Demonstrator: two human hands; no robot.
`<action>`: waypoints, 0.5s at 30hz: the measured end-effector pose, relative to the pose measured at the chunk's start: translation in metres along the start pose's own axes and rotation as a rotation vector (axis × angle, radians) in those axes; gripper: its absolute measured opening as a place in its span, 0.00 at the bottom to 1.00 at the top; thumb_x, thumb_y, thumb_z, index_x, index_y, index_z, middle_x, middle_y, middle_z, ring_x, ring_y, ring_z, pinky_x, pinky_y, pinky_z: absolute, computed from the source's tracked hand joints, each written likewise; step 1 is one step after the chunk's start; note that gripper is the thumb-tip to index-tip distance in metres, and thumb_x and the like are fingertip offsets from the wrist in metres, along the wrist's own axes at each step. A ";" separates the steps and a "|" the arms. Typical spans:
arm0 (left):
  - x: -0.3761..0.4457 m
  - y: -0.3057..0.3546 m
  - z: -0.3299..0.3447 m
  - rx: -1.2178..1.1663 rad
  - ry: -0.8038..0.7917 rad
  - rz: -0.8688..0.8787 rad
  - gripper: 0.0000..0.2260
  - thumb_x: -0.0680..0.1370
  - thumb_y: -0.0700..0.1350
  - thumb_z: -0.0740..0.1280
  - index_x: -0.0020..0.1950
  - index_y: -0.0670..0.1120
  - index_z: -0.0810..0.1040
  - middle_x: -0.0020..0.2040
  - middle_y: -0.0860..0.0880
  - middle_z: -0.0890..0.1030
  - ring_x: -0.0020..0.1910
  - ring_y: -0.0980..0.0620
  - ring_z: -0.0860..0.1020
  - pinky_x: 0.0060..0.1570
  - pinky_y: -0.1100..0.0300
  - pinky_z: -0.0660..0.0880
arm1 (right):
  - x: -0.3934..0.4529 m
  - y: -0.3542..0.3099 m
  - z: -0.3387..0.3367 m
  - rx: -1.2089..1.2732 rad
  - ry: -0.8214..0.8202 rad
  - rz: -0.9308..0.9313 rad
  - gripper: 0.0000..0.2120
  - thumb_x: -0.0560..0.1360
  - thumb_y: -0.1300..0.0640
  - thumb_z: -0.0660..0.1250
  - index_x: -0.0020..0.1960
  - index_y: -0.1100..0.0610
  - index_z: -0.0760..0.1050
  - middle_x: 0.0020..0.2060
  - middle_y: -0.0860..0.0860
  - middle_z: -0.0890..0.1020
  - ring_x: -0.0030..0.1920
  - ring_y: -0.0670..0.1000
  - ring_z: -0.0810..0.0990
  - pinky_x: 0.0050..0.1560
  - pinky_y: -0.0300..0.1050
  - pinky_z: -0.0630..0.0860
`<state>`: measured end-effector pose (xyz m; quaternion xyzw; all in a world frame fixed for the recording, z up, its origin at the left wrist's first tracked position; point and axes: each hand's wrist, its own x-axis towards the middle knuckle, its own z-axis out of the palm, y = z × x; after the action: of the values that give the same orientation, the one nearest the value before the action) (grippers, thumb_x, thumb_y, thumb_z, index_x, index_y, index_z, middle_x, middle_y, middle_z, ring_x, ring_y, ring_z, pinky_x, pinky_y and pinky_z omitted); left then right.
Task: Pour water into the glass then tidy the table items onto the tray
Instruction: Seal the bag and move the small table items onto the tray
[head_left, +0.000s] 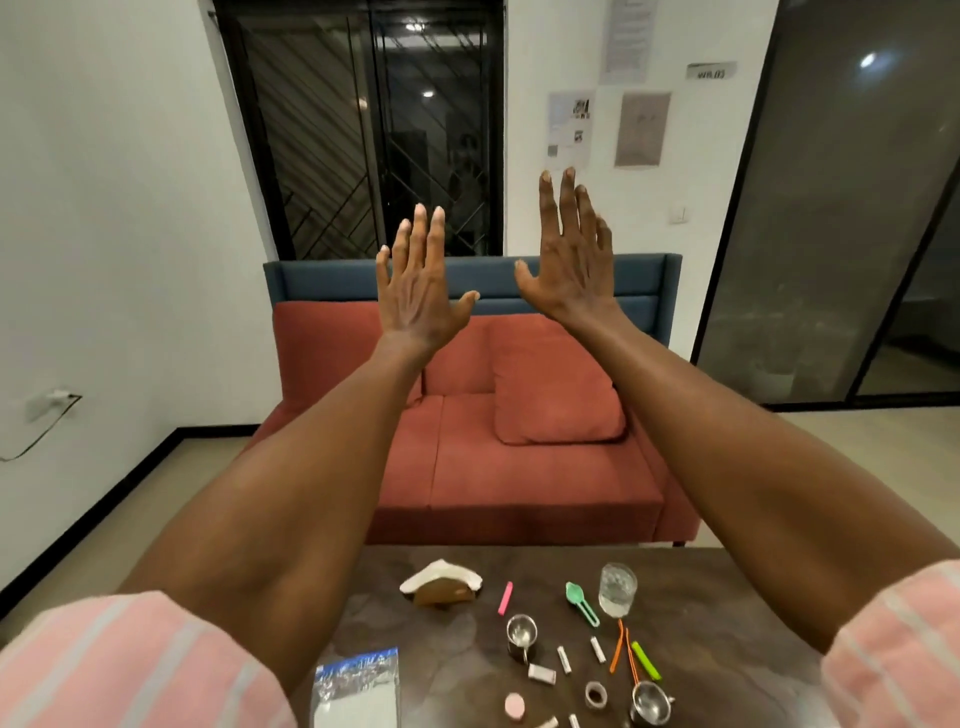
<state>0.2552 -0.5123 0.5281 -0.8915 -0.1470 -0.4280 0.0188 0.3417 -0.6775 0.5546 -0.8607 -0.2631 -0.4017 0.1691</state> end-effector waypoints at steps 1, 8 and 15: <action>-0.004 0.002 0.001 0.000 -0.005 -0.005 0.46 0.71 0.63 0.68 0.80 0.49 0.46 0.80 0.48 0.50 0.79 0.47 0.51 0.75 0.45 0.54 | -0.005 0.003 0.002 0.007 -0.013 0.002 0.47 0.72 0.45 0.65 0.81 0.54 0.42 0.80 0.57 0.46 0.80 0.58 0.50 0.76 0.55 0.57; -0.028 0.011 0.018 -0.010 -0.040 -0.047 0.44 0.71 0.64 0.66 0.79 0.48 0.49 0.80 0.48 0.53 0.78 0.46 0.54 0.74 0.45 0.56 | -0.039 0.017 0.018 0.052 -0.117 0.023 0.45 0.73 0.48 0.65 0.81 0.55 0.43 0.80 0.58 0.48 0.80 0.59 0.51 0.76 0.54 0.58; -0.062 0.010 0.054 -0.036 -0.151 -0.095 0.45 0.70 0.63 0.67 0.79 0.47 0.50 0.80 0.47 0.54 0.78 0.47 0.55 0.73 0.47 0.57 | -0.070 0.013 0.055 0.132 -0.266 0.096 0.44 0.73 0.51 0.64 0.81 0.55 0.43 0.80 0.57 0.50 0.79 0.58 0.53 0.76 0.56 0.58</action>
<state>0.2618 -0.5286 0.4470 -0.9135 -0.1823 -0.3626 -0.0284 0.3448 -0.6823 0.4643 -0.9050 -0.2674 -0.2575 0.2079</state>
